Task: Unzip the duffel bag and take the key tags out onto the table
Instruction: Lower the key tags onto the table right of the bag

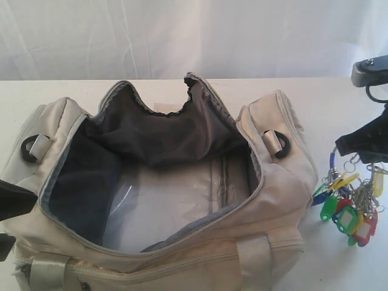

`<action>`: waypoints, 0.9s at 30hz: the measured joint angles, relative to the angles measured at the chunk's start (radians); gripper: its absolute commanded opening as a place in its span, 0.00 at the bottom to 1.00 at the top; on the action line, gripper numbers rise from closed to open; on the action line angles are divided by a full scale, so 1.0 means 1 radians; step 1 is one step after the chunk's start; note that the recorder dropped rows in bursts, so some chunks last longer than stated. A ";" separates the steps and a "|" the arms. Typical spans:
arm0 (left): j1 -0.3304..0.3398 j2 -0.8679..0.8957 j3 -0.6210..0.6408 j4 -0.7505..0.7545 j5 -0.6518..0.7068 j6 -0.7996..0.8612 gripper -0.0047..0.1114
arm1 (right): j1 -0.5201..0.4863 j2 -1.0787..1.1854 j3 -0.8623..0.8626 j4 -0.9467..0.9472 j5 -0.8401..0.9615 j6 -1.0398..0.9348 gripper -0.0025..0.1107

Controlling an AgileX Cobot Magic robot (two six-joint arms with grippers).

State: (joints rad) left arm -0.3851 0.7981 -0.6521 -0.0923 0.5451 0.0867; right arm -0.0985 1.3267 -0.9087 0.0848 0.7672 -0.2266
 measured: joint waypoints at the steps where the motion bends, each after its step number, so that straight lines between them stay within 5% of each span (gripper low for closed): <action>1: 0.000 0.000 0.000 0.000 0.000 0.000 0.04 | 0.000 0.013 0.009 0.019 -0.015 -0.008 0.02; 18: 0.000 0.000 0.000 0.000 -0.002 0.000 0.04 | 0.000 0.217 0.089 0.392 -0.188 -0.238 0.03; 27: 0.000 0.000 0.000 0.000 -0.002 0.000 0.04 | 0.000 0.267 0.092 0.581 -0.149 -0.398 0.39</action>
State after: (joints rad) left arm -0.3851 0.7981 -0.6521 -0.0923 0.5434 0.0867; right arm -0.0985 1.5941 -0.8171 0.6655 0.6184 -0.6245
